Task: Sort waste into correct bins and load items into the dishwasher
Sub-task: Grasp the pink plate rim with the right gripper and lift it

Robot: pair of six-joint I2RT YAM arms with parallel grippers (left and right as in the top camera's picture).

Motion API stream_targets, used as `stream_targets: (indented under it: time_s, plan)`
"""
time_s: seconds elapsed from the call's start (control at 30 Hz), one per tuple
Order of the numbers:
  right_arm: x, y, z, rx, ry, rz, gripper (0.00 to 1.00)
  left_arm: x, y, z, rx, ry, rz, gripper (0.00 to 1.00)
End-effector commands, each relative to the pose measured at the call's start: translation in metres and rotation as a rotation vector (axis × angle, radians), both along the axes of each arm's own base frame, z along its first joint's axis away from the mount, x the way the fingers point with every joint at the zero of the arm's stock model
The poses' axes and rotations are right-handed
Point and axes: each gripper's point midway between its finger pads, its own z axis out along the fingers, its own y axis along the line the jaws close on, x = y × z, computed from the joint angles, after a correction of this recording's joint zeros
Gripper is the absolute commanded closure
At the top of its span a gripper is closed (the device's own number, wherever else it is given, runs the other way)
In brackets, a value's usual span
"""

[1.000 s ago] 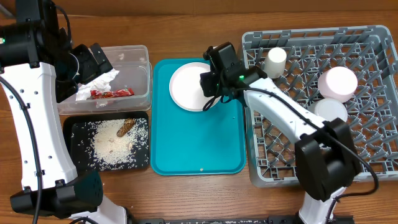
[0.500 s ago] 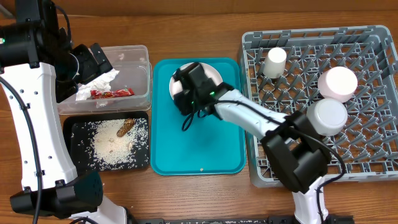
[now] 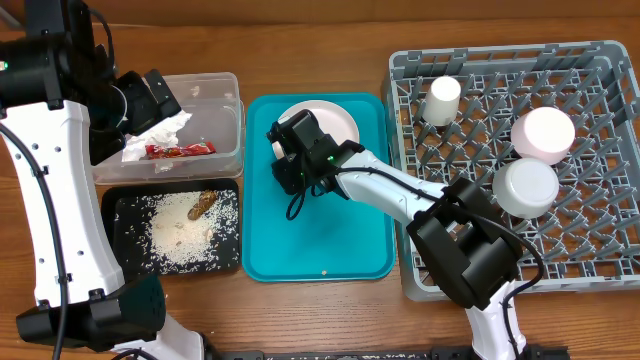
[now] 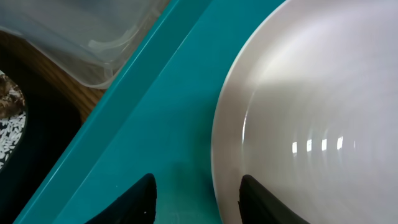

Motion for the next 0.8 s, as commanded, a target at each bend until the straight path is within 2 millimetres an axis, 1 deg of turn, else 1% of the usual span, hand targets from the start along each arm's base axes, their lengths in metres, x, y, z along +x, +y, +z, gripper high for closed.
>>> stream_targets:
  time_s: [0.0,0.1,0.23,0.4,0.53,0.77]
  plan:
    - [0.006,-0.001,-0.004,-0.008,-0.007,-0.004,0.58,-0.006,0.002,0.014,0.012,-0.041,0.012,0.0]
    - [0.007,-0.002,-0.004,-0.015,-0.011,-0.009,0.64,-0.006,0.002,0.014,0.012,-0.041,0.012,0.0]
    - [0.014,-0.014,-0.008,-0.074,-0.042,-0.051,0.64,-0.006,0.002,0.014,0.012,-0.041,0.012,0.0]
    - [0.018,-0.019,-0.008,-0.094,-0.056,-0.069,0.64,-0.006,0.002,0.014,0.012,-0.041,0.012,0.0]
    - [0.017,-0.019,-0.009,-0.097,-0.052,-0.069,0.72,-0.006,0.002,0.014,0.012,-0.041,0.012,0.0]
    - [0.013,-0.023,-0.023,-0.132,-0.034,-0.045,0.72,-0.006,0.002,0.014,0.012,-0.041,0.012,0.0]
